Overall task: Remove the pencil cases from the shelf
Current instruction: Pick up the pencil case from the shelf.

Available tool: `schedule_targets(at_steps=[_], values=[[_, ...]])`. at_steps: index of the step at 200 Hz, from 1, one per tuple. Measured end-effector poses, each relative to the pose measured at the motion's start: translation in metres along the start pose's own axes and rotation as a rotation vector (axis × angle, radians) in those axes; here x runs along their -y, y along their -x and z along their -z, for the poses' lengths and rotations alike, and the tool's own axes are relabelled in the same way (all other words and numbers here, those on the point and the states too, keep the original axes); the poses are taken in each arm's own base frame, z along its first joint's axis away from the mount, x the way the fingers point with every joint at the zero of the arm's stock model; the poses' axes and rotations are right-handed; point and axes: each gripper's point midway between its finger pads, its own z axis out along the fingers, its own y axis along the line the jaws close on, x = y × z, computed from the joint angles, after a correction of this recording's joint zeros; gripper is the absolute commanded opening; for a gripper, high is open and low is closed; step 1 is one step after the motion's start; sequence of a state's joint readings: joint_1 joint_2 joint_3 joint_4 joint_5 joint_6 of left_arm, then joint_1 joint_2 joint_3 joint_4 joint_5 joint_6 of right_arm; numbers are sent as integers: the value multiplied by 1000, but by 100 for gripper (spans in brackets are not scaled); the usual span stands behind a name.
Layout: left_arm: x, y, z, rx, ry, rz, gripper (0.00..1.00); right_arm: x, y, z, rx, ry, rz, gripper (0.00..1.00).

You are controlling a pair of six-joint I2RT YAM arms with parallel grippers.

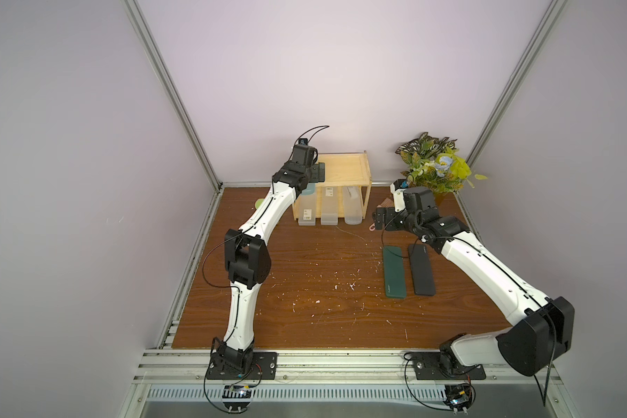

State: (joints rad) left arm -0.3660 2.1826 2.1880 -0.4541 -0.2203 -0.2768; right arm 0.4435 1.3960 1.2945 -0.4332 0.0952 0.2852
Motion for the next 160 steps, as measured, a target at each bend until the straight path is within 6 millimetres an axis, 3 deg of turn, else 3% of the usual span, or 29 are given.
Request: schedule_targets(at_steps=[77,126,160], values=[[0,-9,-8,-17,6,7,98,2,0,0,-4,11,-6,99],[-1,-11,-8,-25,9,20,79,3,1,0,-5,13,-11,99],[-1,-11,-8,-25,11,23,71,4,1,-1,-8,21,-16,99]])
